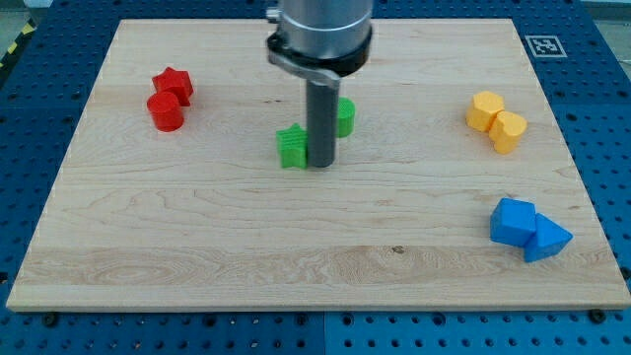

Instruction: Move the green star closer to the red circle

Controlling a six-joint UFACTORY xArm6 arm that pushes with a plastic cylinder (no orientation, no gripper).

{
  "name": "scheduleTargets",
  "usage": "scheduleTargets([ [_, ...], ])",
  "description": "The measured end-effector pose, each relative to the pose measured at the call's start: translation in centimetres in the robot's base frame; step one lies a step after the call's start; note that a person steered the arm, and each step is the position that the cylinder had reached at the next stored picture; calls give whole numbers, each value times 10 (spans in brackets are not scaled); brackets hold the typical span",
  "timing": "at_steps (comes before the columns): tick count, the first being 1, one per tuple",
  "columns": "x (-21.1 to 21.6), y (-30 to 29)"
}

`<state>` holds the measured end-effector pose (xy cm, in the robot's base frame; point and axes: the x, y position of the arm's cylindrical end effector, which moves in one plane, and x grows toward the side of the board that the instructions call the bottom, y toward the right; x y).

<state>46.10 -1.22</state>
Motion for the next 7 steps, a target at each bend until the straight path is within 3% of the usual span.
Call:
scheduleTargets([
  [2,1,-33],
  [4,-30,8],
  [7,-18,-78],
])
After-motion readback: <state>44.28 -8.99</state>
